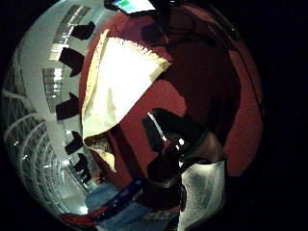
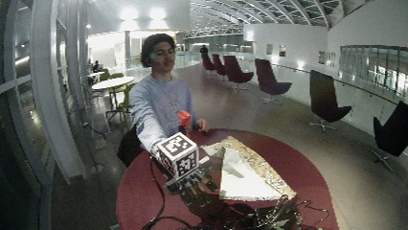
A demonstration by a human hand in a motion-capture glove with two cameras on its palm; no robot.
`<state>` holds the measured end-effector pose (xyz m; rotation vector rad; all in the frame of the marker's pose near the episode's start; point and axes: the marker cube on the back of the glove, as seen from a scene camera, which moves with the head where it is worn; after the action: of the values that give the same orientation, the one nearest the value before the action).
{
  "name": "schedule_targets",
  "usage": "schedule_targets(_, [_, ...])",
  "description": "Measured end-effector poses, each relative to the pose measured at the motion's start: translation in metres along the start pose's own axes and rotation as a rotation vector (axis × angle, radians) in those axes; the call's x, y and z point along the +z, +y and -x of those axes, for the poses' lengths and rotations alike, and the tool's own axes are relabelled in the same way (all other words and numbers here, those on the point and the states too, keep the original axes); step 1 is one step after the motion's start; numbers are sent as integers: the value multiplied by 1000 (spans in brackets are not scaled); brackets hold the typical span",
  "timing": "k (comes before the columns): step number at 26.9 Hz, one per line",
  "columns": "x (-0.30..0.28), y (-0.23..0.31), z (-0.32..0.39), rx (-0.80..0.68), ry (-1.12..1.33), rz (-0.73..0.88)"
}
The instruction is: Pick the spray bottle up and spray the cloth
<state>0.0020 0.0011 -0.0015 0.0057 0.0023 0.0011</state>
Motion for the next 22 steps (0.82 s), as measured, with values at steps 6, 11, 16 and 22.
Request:
schedule_targets(6, [-7,3,-6,13,-4,-9])
schedule_targets(11, [-9,5,-8,14,2,-11])
schedule_targets(16, [-10,6,-7,4,6,-10])
schedule_targets(22, [-9,10,-7,-13,-20,-18])
